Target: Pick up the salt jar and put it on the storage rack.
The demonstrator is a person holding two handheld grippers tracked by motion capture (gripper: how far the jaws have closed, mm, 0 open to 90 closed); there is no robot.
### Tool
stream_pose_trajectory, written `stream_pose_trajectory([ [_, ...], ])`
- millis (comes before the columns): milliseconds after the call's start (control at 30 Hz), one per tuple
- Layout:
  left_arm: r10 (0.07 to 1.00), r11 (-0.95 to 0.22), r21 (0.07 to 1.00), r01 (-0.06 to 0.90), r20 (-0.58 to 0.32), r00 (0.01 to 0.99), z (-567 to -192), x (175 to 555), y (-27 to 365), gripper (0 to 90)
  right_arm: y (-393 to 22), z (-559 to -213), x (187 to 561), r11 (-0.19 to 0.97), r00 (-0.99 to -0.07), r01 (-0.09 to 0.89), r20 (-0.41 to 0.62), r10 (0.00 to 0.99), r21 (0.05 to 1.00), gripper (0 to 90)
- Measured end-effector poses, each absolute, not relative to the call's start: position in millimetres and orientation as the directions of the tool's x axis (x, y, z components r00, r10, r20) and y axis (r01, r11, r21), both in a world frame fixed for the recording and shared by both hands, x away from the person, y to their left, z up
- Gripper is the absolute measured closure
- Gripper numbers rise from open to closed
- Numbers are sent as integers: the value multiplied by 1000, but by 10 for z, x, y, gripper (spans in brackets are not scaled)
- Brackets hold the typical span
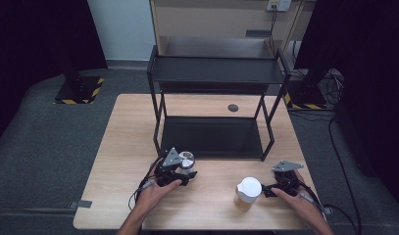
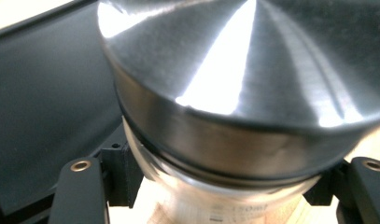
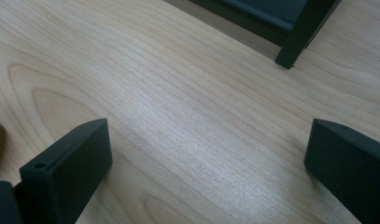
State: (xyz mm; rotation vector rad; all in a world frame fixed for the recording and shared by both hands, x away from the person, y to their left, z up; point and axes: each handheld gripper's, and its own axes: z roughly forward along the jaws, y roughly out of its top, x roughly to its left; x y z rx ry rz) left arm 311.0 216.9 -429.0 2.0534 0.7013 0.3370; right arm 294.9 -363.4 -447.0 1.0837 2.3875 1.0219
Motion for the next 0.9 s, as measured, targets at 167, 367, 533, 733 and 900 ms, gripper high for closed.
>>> stream_pose_trajectory([
  [167, 567, -434, 841, 323, -23, 823, -4184, 3255, 2137, 293, -3634, -4470, 2949, 455, -658, 519, -1, 753, 724, 17],
  [367, 544, -453, 841, 296, -3, 839, -4012, 3395, 2086, 293, -3635, -4470, 2950, 455, -659, 519, -1, 752, 724, 17],
  [533, 534, -460, 843, 278, 13, 845, -3863, 3458, 2063, 294, -3636, -4470, 2951, 456, -659, 518, -1, 752, 724, 17],
  [733, 533, -458, 847, 271, 17, 846, -3686, 3519, 2052, 294, -3636, -4470, 2951, 456, -659, 518, -1, 752, 724, 17],
  [900, 531, -460, 848, 264, 25, 847, -3538, 3556, 2059, 294, -3637, -4470, 2951, 456, -660, 518, -1, 752, 724, 17],
])
